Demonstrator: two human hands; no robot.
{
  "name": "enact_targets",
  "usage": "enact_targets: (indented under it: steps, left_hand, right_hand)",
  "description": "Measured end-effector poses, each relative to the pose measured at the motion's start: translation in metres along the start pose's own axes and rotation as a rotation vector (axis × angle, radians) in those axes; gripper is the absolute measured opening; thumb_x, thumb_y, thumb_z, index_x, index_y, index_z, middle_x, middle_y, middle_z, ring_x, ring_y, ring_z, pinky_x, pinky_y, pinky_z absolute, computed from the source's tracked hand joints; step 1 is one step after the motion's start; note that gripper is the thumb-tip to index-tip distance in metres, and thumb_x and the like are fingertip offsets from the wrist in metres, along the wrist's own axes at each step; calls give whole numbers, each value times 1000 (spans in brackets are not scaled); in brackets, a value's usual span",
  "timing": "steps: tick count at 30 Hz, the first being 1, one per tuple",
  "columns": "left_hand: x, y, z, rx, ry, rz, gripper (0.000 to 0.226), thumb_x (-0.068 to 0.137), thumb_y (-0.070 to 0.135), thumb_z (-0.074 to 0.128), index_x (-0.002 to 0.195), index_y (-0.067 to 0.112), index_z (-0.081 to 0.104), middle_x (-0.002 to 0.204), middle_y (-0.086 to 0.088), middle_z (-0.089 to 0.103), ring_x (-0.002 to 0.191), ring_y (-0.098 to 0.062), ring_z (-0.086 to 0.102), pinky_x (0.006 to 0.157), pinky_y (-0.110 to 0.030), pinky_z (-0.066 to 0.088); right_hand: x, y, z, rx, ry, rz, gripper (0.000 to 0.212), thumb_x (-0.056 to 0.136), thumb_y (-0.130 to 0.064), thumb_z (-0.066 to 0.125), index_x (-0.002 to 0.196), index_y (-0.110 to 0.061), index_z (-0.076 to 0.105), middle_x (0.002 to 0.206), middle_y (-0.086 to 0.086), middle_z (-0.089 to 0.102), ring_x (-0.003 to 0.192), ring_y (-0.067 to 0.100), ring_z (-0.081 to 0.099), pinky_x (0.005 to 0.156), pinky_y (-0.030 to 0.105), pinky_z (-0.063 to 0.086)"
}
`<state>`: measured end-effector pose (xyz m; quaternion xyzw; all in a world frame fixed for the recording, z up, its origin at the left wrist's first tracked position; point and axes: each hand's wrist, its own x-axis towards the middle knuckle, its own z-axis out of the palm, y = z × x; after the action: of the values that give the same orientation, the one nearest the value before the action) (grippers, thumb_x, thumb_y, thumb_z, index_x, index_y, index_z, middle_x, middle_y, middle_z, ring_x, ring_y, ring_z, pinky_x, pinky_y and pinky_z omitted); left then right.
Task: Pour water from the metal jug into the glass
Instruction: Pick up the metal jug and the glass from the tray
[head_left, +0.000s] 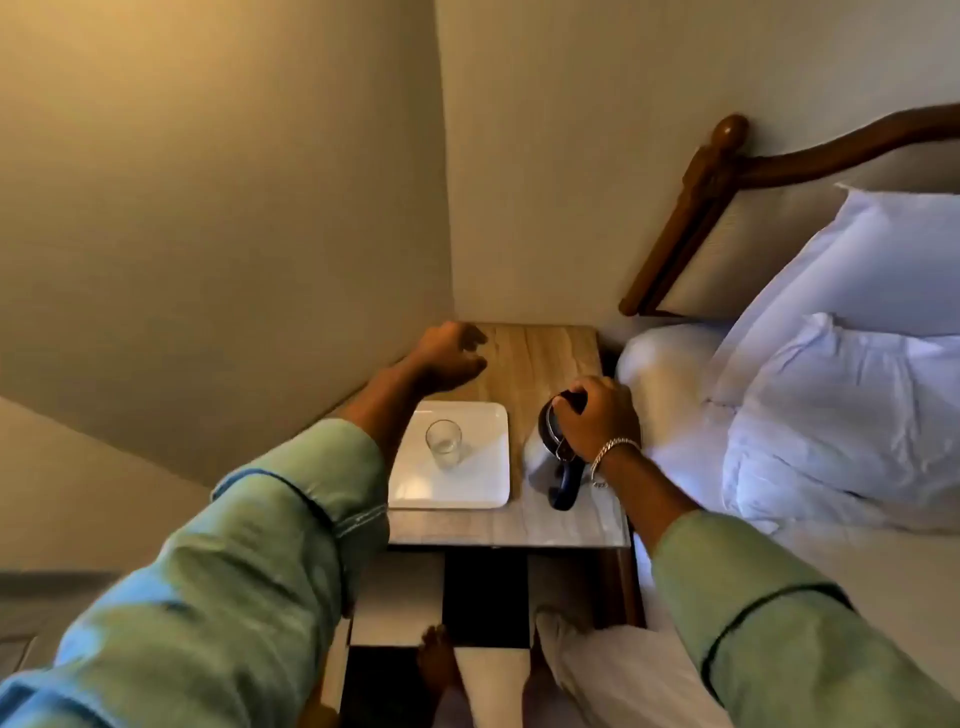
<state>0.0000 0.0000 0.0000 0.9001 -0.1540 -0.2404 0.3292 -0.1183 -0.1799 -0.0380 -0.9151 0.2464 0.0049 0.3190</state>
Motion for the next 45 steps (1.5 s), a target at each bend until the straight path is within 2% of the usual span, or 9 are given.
enact_targets:
  steps: [4,9,16,20,25,29,35,40,45]
  left_hand:
    - [-2,-33,40,-14,2,-124,42,87,18,61,128,10,58,134,-13,59,123,-28,55,98,-34,44]
    - [1,-70,78,-103,118,-234,38,88,30,63,119,8,60,126,-17,61,116,-31,55,83,-29,38]
    - [11,-129,122,-172,69,-379,98,75,23,79,151,8,19,156,-17,29,141,-34,33,112,-40,31]
    - [23,-158,150,-207,64,-413,109,70,20,83,153,8,13,158,-14,26,144,-32,29,113,-38,28]
    - [42,-182,177,-304,216,-409,99,68,20,85,148,14,26,147,-13,42,133,-32,44,109,-38,38]
    - [38,-188,182,-300,319,-379,71,69,20,82,129,12,45,126,-9,58,113,-28,56,86,-26,42]
    - [37,-178,170,-298,337,-301,67,64,21,84,122,12,51,118,-7,62,110,-26,58,89,-28,45]
    - [34,-155,148,-293,308,-230,69,64,19,84,125,14,52,121,-6,63,104,-19,56,87,-25,42]
    - [32,-127,120,-279,284,-166,71,62,17,86,125,17,53,110,6,60,97,-12,54,83,-22,42]
  right_hand:
    - [-21,27,35,75,234,120,37,78,-20,69,110,-2,62,118,24,58,111,42,49,90,48,44]
    - [-34,33,55,437,472,380,46,82,-35,72,108,0,56,108,18,59,94,29,52,67,23,34]
    - [-36,58,89,671,368,642,78,71,-68,66,93,7,59,83,15,64,66,16,58,52,20,37]
    - [-28,66,102,828,245,747,77,55,-72,66,84,0,64,76,13,65,66,22,60,63,33,51]
    - [-26,80,116,906,146,648,40,71,-59,65,58,-22,71,50,-7,60,55,15,53,64,37,46]
    - [-26,88,119,960,154,549,35,88,-45,59,60,-23,64,48,-9,56,48,11,48,58,32,41]
    - [-21,100,119,910,159,472,37,81,-49,54,50,-28,58,50,-3,47,47,17,41,53,36,35]
    - [-11,108,97,832,159,436,46,72,-56,56,58,-13,51,61,15,44,51,20,40,51,34,34]
    - [12,103,68,716,140,437,53,69,-62,57,52,-11,55,46,1,49,52,23,45,53,33,37]
